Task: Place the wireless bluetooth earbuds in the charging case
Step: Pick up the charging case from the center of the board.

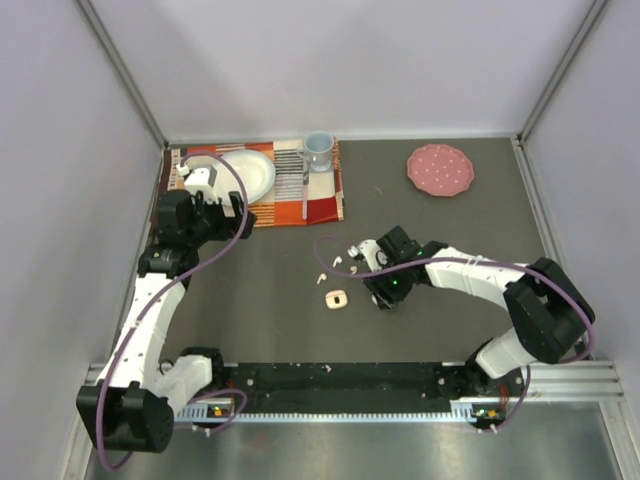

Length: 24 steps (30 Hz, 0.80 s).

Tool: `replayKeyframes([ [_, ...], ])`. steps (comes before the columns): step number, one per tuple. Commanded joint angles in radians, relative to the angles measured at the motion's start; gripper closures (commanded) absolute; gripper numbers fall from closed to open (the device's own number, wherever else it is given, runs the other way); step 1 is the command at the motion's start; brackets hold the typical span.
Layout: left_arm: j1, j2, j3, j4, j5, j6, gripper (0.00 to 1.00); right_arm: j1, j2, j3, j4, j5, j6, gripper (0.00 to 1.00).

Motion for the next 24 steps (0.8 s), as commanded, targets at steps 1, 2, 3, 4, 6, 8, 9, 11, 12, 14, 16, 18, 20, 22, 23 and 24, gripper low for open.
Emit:
replayKeyframes([
  [1, 0.002, -0.032, 0.006, 0.029, -0.047, -0.030, 0.01, 0.010, -0.014, 0.030, -0.012, -0.030, 0.031, 0.72],
  [2, 0.002, -0.034, 0.006, 0.029, -0.060, -0.040, 0.01, 0.010, -0.026, 0.032, -0.013, -0.031, 0.045, 0.73],
  [3, 0.000, -0.034, 0.016, 0.024, -0.058, -0.041, 0.01, 0.010, -0.035, 0.034, -0.012, -0.036, 0.048, 0.82],
  [4, 0.002, -0.034, 0.020, 0.021, -0.054, -0.041, 0.01, 0.010, -0.046, 0.038, -0.013, -0.038, 0.052, 0.85],
  [6, 0.005, -0.034, 0.029, 0.021, -0.061, -0.056, 0.01, 0.010, -0.089, 0.040, -0.012, -0.025, 0.066, 0.86],
  [8, 0.014, -0.037, 0.031, 0.016, -0.025, -0.074, 0.01, 0.015, -0.148, 0.049, -0.012, -0.018, 0.063, 0.86],
  [9, 0.019, -0.035, 0.028, 0.024, 0.007, -0.073, 0.01, 0.010, -0.170, 0.050, -0.010, -0.016, 0.062, 0.86],
  [11, 0.025, -0.032, 0.019, 0.041, 0.101, -0.074, 0.01, 0.010, -0.210, 0.064, -0.009, -0.012, 0.043, 0.86],
  [12, 0.023, -0.032, 0.016, 0.058, 0.129, -0.076, 0.01, 0.010, -0.248, 0.078, -0.009, -0.015, 0.034, 0.86],
  [14, 0.025, -0.020, 0.008, 0.079, 0.264, -0.073, 0.01, 0.012, -0.282, 0.095, 0.004, -0.025, 0.007, 0.86],
  [16, 0.023, 0.006, 0.005, 0.116, 0.354, -0.089, 0.03, 0.010, -0.320, 0.118, 0.017, -0.034, -0.018, 0.86],
  [18, 0.023, 0.032, 0.006, 0.162, 0.477, -0.122, 0.07, 0.012, -0.350, 0.136, 0.043, -0.068, -0.038, 0.86],
  [20, 0.022, 0.089, 0.020, 0.219, 0.668, -0.207, 0.11, 0.016, -0.370, 0.135, 0.077, -0.102, -0.088, 0.85],
  [22, 0.005, 0.142, 0.040, 0.283, 0.759, -0.324, 0.16, 0.028, -0.411, 0.118, 0.142, -0.107, -0.134, 0.86],
  [23, -0.009, 0.152, 0.058, 0.288, 0.778, -0.344, 0.17, 0.031, -0.423, 0.113, 0.162, -0.110, -0.142, 0.87],
  [24, -0.024, 0.160, 0.068, 0.288, 0.776, -0.352, 0.17, 0.032, -0.432, 0.107, 0.206, -0.111, -0.147, 0.87],
])
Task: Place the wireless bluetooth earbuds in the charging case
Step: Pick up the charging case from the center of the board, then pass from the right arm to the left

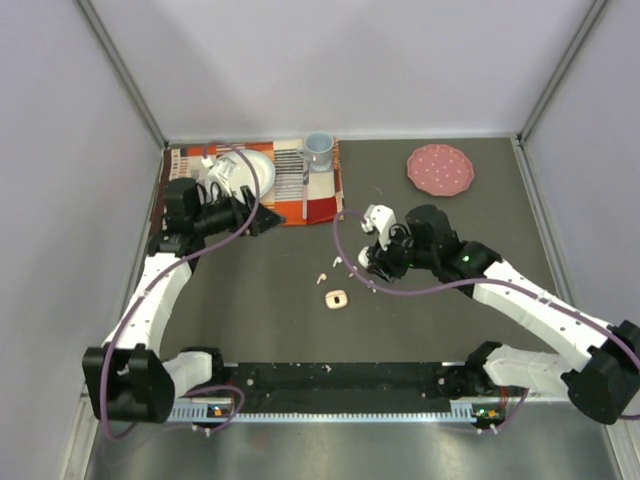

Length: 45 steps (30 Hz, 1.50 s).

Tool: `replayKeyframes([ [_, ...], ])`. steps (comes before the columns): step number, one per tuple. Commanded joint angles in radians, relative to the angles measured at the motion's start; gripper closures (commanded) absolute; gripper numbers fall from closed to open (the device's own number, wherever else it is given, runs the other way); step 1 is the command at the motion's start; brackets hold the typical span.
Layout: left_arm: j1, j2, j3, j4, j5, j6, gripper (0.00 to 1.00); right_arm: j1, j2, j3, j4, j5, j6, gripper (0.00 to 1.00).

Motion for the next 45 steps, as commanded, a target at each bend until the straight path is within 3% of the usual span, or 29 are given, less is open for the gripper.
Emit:
replayKeyframes([
  [1, -0.072, 0.050, 0.072, 0.131, 0.222, -0.151, 0.16, 0.025, -0.077, 0.008, 0.176, -0.053, -0.087, 0.88],
  [10, -0.325, 0.065, 0.112, 0.162, 0.001, -0.174, 0.11, 0.037, -0.077, 0.010, 0.307, -0.070, -0.069, 0.90],
  [23, -0.480, 0.163, 0.149, 0.165, -0.171, -0.167, 0.21, 0.077, -0.045, 0.024, 0.346, -0.061, -0.037, 0.89],
  [45, -0.527, 0.234, 0.144, 0.174, -0.057, -0.150, 0.42, 0.085, -0.010, 0.014, 0.377, -0.030, -0.006, 0.88],
])
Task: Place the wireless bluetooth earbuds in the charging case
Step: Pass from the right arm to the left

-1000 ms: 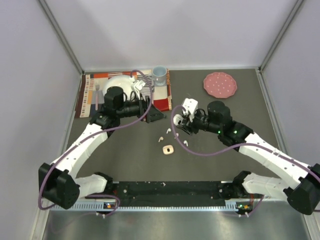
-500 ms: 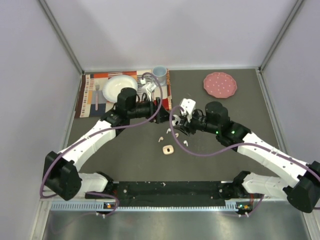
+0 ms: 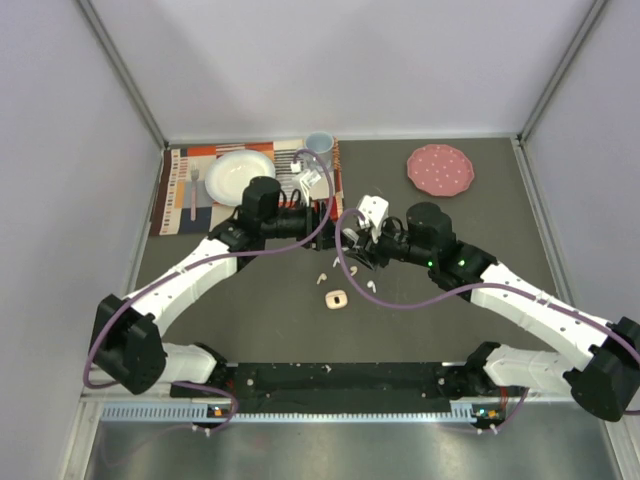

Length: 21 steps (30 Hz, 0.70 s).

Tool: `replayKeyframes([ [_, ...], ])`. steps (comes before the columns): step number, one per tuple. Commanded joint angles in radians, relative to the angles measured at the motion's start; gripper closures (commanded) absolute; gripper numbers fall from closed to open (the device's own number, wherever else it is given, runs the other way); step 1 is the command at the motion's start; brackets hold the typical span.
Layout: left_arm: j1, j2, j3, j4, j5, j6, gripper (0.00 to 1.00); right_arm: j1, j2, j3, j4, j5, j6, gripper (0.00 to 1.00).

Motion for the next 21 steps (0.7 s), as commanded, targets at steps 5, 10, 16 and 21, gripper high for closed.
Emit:
replayKeyframes([
  [5, -0.004, 0.027, 0.047, 0.024, 0.086, 0.036, 0.49, 0.015, 0.009, 0.016, 0.063, 0.006, 0.007, 0.88],
  [10, -0.004, 0.039, 0.059, 0.019, 0.092, 0.044, 0.61, 0.013, 0.015, 0.015, 0.063, 0.001, 0.006, 0.88],
  [16, -0.004, 0.056, 0.068, 0.015, 0.110, 0.055, 0.80, 0.015, 0.019, 0.015, 0.062, -0.001, 0.007, 0.85],
  [21, -0.004, 0.059, 0.073, 0.000, 0.110, 0.072, 0.96, 0.015, 0.019, 0.015, 0.069, 0.010, 0.012, 0.78],
])
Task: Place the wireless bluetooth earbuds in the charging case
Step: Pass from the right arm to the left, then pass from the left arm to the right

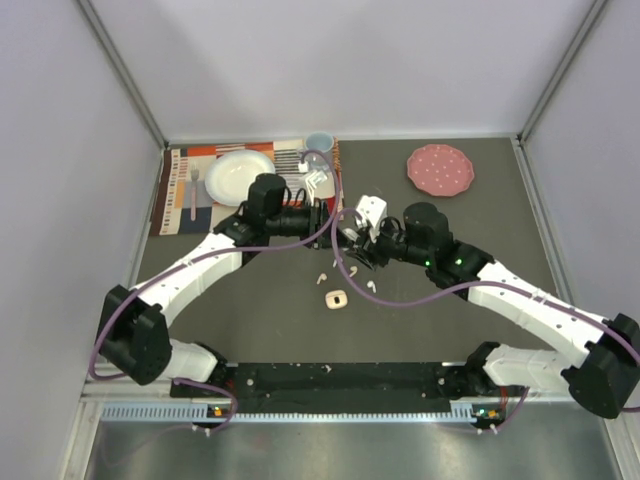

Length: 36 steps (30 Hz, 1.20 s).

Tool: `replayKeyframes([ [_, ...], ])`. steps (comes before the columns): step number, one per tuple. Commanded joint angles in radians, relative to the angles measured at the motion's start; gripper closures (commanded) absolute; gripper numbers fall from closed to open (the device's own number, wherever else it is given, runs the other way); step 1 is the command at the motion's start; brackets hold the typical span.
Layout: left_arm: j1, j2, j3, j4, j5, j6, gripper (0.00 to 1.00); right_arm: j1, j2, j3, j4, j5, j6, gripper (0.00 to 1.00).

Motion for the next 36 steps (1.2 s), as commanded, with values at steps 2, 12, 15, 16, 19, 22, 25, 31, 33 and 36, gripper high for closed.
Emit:
replayKeyframes([
  [2, -0.005, 0.006, 0.047, 0.004, 0.027, 0.064, 1.00, 0.015, 0.000, 0.018, 0.077, -0.006, 0.026, 0.68],
  [12, 0.001, -0.046, 0.048, -0.035, -0.198, 0.176, 1.00, 0.015, -0.081, 0.006, 0.057, 0.033, 0.219, 0.35],
  [15, 0.014, -0.072, 0.050, -0.004, -0.244, 0.186, 1.00, 0.016, -0.145, -0.022, 0.055, 0.066, 0.339, 0.27],
  [16, 0.018, -0.089, 0.048, 0.007, -0.270, 0.186, 1.00, 0.015, -0.161, -0.031, 0.049, 0.088, 0.377, 0.23],
  [19, 0.031, -0.128, 0.034, 0.056, -0.311, 0.196, 1.00, 0.013, -0.230, -0.053, 0.038, 0.239, 0.593, 0.01],
  [22, 0.031, -0.196, -0.034, 0.193, -0.303, 0.208, 1.00, -0.014, -0.271, -0.060, 0.041, 0.284, 0.774, 0.01],
  [25, 0.031, -0.294, -0.188, 0.474, -0.290, 0.185, 1.00, -0.098, -0.267, -0.072, 0.063, 0.225, 1.055, 0.01],
  [31, 0.024, -0.386, -0.415, 0.866, -0.215, 0.104, 1.00, -0.149, -0.205, -0.175, 0.259, 0.016, 1.455, 0.01],
  [33, 0.017, -0.405, -0.458, 0.889, -0.210, 0.107, 1.00, -0.148, -0.190, -0.185, 0.317, -0.061, 1.505, 0.01],
  [36, -0.008, -0.432, -0.524, 0.968, -0.203, 0.162, 1.00, -0.146, -0.185, -0.229, 0.426, -0.110, 1.555, 0.01],
])
